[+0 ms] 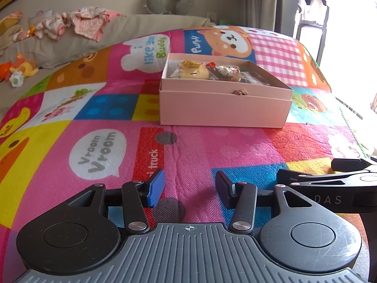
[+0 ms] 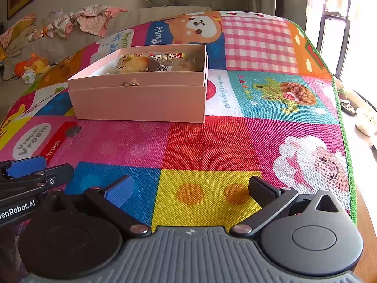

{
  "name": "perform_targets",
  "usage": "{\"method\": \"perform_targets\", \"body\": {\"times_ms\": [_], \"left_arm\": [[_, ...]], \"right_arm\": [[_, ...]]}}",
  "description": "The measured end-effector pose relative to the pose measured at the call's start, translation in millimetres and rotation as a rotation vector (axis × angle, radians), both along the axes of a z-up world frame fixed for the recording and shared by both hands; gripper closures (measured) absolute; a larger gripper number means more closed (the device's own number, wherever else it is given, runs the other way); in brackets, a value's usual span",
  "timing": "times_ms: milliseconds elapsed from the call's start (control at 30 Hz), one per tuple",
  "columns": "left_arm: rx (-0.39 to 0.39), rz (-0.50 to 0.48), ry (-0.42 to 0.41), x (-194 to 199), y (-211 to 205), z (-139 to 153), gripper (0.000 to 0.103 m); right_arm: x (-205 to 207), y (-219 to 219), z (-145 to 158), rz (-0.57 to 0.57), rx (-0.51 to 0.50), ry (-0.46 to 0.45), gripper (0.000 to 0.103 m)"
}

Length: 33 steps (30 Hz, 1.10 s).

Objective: Organize objects

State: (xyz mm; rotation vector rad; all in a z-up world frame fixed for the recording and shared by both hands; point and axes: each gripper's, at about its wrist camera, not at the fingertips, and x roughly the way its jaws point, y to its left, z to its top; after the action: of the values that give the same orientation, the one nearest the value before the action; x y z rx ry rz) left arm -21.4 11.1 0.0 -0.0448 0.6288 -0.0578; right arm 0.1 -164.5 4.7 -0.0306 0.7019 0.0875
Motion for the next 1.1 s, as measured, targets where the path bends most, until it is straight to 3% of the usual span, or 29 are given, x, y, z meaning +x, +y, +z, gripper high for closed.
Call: {"method": "perform_targets", "body": {"times_ms": [1100], "left_arm": [[-0.026, -0.003, -0.002, 0.0, 3.6, 0.1, 0.049]], "right_arm": [[0.0, 0.4, 0.0, 0.000, 0.001, 0.000, 0.000]]}}
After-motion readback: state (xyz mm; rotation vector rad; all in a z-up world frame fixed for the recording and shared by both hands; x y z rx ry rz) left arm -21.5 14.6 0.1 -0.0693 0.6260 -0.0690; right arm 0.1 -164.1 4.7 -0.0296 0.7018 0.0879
